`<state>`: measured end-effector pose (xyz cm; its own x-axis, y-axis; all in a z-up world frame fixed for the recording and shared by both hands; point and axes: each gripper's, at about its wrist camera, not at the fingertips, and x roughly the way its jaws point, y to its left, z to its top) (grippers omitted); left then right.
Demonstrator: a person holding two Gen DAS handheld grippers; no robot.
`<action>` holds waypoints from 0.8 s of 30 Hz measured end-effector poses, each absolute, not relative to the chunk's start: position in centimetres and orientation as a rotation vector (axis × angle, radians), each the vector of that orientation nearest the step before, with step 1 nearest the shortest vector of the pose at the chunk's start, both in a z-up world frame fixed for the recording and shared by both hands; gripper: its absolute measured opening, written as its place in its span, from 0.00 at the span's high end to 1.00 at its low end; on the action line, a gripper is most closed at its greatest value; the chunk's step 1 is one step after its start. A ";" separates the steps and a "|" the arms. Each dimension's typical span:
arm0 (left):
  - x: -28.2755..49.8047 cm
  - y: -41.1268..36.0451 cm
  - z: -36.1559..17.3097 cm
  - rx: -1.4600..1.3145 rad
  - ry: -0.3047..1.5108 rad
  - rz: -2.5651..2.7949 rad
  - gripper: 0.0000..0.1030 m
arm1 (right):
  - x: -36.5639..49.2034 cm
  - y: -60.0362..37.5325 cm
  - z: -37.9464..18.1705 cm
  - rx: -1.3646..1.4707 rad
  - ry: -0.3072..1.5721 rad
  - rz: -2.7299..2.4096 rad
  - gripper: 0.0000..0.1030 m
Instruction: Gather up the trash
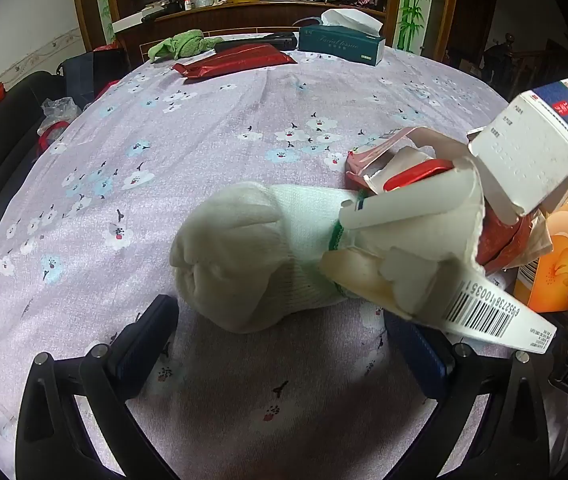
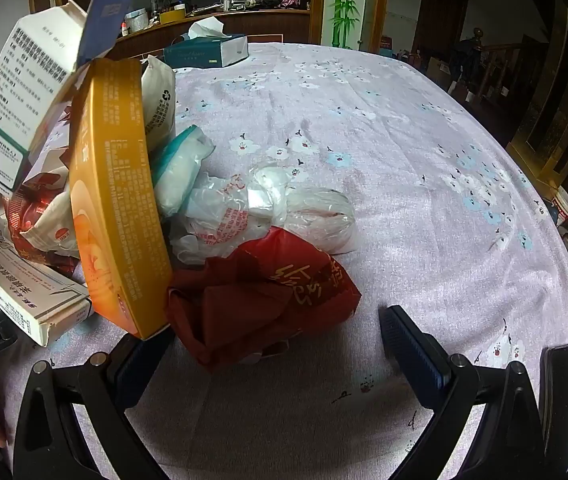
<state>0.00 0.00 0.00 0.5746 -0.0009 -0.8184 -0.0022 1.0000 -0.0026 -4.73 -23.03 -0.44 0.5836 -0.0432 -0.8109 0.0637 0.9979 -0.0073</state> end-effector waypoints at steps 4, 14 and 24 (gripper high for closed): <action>0.0 0.0 0.0 -0.003 0.959 0.001 0.00 | -4.7 -23.0 -0.4 0.019 0.946 -0.065 0.00; -1.8 0.0 0.3 -0.031 1.001 0.002 0.00 | -4.6 -22.9 -0.4 0.021 0.969 -0.071 0.00; -10.5 -0.2 6.0 -0.031 0.766 0.028 0.00 | -10.8 -23.7 4.4 0.028 0.911 0.009 0.01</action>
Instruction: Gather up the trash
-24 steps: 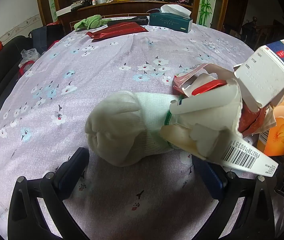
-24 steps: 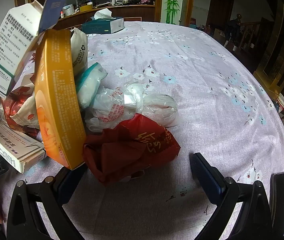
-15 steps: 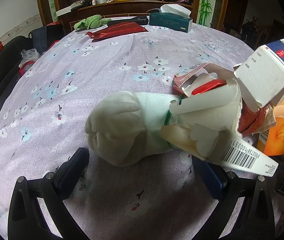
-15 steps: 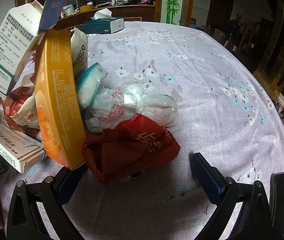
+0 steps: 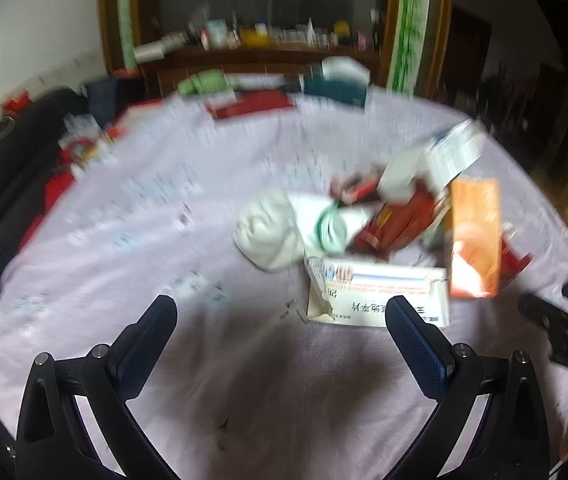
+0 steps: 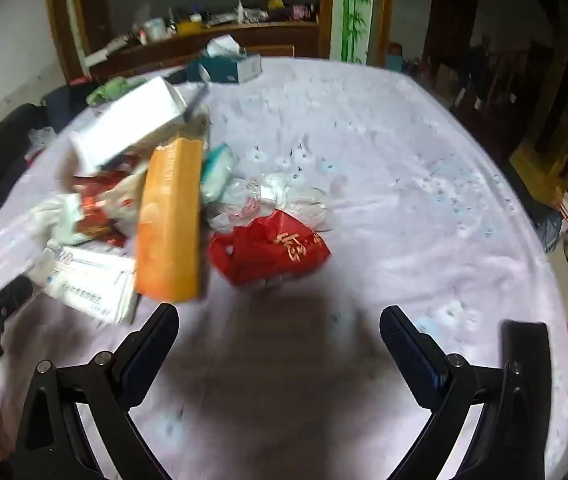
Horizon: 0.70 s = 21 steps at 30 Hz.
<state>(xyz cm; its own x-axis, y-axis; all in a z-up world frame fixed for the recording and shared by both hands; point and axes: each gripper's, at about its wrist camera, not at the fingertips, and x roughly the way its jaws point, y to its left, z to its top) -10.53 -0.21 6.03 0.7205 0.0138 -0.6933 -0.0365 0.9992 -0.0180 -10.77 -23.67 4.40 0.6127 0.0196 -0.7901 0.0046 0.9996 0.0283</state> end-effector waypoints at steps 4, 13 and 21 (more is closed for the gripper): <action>-13.8 -1.0 8.2 -0.007 0.626 0.030 0.00 | -15.5 -24.7 6.8 0.026 0.797 0.031 0.01; -18.1 -3.8 8.5 0.038 0.521 0.017 0.00 | -20.9 -24.9 8.4 0.021 0.622 -0.031 0.02; -19.1 -3.8 8.6 0.041 0.526 0.029 0.00 | -21.6 -25.3 8.0 0.019 0.608 -0.023 0.09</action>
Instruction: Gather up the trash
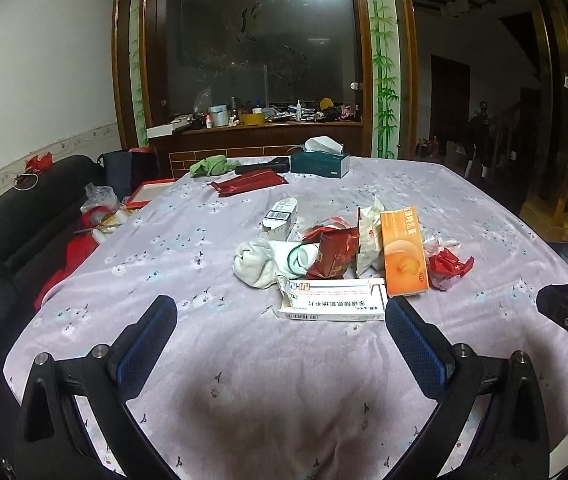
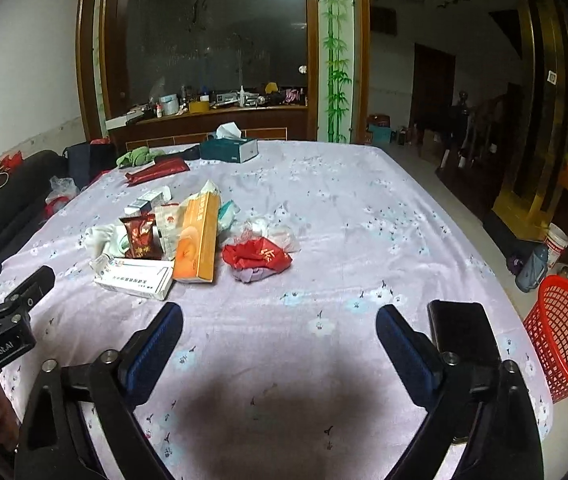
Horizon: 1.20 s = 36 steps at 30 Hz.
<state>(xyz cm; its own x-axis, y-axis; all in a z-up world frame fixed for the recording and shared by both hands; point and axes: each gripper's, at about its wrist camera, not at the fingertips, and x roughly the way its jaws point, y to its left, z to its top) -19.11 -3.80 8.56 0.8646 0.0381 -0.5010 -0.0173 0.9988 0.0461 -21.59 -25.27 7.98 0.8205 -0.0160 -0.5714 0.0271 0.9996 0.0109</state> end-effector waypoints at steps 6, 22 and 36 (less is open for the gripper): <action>-19.2 -3.8 8.7 0.035 0.528 0.038 0.00 | -22.1 -25.2 8.0 0.008 0.596 -0.029 0.10; -19.1 -3.6 7.9 0.030 0.563 0.027 0.00 | -22.7 -24.7 7.7 -0.046 0.611 -0.043 0.10; -18.0 -3.2 6.9 0.017 0.600 0.018 0.00 | -21.6 -24.0 6.9 -0.060 0.652 -0.029 0.10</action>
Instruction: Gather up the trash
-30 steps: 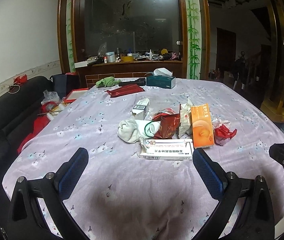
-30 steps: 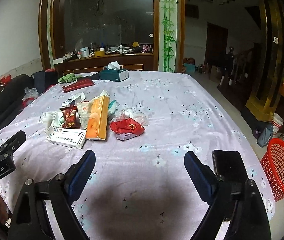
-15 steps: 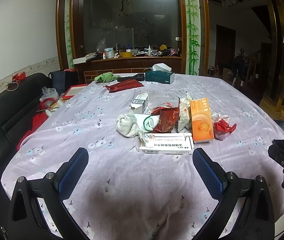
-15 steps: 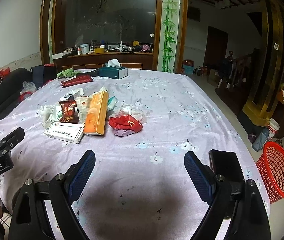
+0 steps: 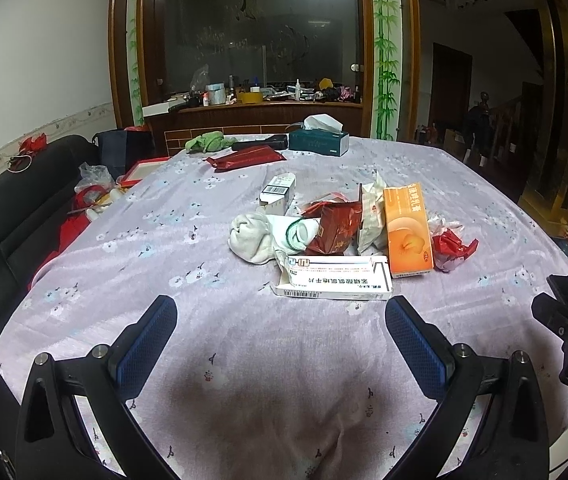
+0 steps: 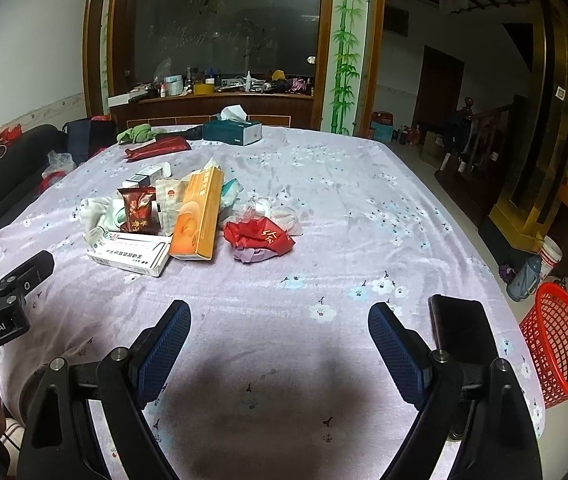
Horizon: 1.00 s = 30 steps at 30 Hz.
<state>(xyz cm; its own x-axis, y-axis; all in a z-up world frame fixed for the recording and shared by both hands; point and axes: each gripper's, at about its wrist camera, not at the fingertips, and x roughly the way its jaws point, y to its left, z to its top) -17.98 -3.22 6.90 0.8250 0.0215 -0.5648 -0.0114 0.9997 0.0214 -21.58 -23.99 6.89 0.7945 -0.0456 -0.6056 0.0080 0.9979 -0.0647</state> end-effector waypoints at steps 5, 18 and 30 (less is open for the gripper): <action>-17.7 -3.2 6.6 0.016 0.611 0.012 0.00 | -21.2 -23.8 6.5 -0.062 0.668 -0.021 0.10; -17.1 -3.1 6.1 0.013 0.633 0.005 0.00 | -20.6 -23.6 6.1 -0.065 0.685 -0.010 0.10; -13.7 -0.9 6.1 -0.021 0.745 -0.092 0.00 | -17.4 -25.6 7.1 0.116 0.779 0.271 0.13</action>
<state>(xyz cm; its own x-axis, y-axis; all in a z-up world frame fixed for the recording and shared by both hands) -13.72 -0.87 6.07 0.7313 -0.0907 -0.6761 0.0760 0.9958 -0.0514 -17.35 -25.56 7.15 0.6793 0.2835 -0.6768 -0.1985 0.9590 0.2025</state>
